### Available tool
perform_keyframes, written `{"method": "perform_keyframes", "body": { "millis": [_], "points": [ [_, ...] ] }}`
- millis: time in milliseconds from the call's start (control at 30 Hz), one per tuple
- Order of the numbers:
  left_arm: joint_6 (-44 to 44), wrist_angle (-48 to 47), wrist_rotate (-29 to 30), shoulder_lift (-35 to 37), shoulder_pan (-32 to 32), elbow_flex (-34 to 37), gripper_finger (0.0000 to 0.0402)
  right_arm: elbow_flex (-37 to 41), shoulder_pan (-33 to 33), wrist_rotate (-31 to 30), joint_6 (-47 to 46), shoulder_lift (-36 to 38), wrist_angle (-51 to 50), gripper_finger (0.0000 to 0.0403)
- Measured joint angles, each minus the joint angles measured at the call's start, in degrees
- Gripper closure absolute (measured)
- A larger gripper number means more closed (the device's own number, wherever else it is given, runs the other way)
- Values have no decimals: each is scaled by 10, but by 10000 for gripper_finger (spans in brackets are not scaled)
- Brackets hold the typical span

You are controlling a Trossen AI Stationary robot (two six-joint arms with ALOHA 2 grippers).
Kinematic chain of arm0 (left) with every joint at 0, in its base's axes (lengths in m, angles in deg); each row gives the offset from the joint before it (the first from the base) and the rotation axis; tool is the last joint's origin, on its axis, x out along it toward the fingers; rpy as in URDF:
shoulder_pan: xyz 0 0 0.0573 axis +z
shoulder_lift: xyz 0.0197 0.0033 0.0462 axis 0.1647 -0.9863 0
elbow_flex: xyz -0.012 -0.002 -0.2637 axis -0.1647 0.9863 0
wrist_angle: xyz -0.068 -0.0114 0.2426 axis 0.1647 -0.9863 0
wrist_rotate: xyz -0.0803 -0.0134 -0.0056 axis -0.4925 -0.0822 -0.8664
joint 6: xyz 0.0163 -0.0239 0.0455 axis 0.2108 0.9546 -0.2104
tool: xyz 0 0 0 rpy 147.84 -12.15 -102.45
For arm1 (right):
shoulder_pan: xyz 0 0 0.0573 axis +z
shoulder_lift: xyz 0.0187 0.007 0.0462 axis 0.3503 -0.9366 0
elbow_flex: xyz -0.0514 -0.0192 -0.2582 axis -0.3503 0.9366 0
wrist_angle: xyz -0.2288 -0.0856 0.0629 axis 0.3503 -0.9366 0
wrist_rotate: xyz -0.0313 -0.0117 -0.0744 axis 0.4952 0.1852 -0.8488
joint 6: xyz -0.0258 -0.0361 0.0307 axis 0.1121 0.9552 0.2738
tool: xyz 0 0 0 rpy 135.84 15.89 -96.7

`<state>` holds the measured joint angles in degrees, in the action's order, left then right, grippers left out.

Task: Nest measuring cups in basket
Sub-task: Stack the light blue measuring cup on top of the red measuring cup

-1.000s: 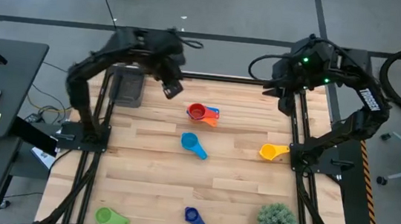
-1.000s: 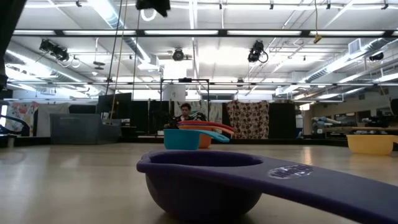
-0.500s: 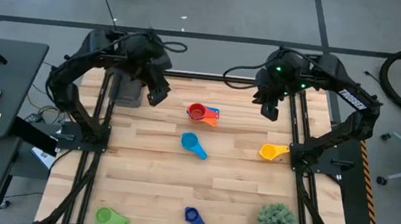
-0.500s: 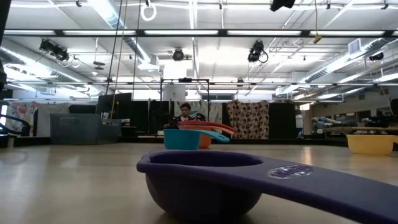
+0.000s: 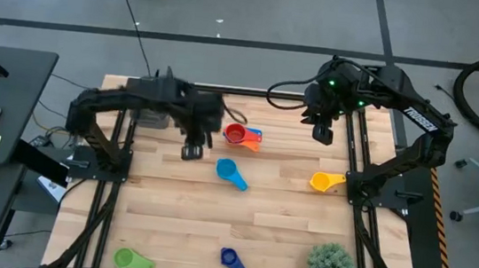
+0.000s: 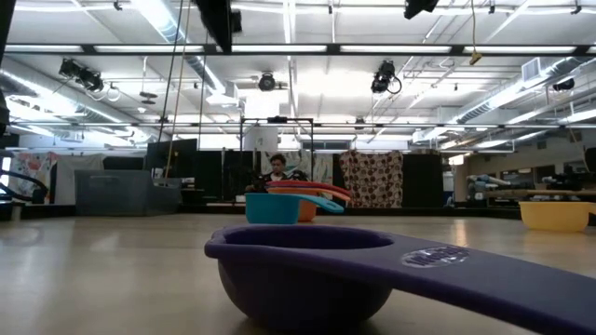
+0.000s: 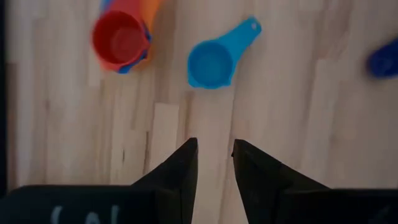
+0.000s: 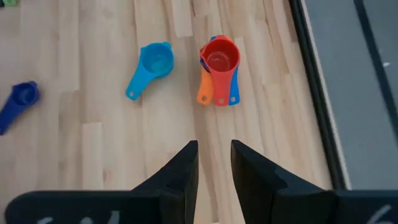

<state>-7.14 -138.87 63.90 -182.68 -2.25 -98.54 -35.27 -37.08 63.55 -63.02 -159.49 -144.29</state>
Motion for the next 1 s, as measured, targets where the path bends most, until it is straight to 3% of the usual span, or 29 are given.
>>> {"method": "perform_keyframes", "body": {
  "millis": [167,400,733,1000],
  "points": [
    [-59,135,-20,0,-14,130,295,0,0,-23,24,0,0,304],
    [-132,298,-40,0,-39,253,295,0,-4,-38,45,0,-1,304],
    [-266,467,-40,0,-73,363,295,0,-29,-38,45,0,-1,304],
    [-264,568,-17,0,-85,428,295,0,-43,-38,44,0,-1,306]
  ]
}}
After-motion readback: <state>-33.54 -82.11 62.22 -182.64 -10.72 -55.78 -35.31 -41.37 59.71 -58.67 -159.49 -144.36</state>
